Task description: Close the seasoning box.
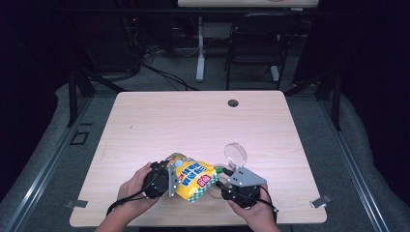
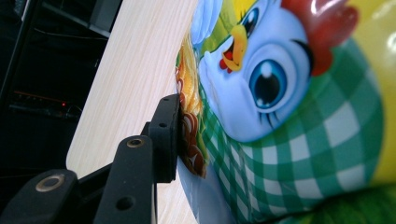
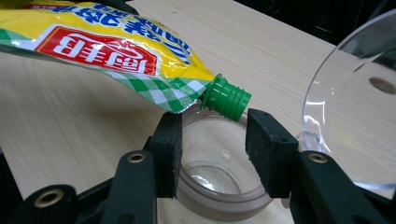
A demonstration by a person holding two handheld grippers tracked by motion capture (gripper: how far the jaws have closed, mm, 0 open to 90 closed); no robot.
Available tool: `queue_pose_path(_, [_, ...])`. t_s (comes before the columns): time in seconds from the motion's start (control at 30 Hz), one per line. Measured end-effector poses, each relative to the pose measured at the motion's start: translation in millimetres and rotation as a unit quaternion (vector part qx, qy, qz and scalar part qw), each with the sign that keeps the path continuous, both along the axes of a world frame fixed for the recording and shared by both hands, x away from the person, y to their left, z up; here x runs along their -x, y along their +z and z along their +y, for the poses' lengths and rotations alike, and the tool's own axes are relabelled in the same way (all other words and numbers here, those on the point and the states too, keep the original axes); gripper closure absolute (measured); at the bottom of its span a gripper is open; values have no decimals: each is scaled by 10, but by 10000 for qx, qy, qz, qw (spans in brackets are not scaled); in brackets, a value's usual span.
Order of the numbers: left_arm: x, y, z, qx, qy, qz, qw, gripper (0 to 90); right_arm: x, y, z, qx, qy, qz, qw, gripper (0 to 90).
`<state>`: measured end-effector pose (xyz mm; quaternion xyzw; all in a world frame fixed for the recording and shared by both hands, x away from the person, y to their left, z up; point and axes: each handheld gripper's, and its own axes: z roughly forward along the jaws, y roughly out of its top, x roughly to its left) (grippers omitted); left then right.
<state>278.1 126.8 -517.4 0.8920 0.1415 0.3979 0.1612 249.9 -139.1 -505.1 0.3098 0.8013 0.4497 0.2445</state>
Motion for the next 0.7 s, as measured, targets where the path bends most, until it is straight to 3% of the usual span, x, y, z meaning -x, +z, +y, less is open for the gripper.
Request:
queue_pose_path(0.3, [9,-15,-35,-98,-41,-23,9999,590,17,-24,-9,13,-60,-105,9999,570])
queue_pose_path(0.7, [7,-10,-21,-186,-48,-23,9998,590,48,-27,41,311,12,-399,9987,559])
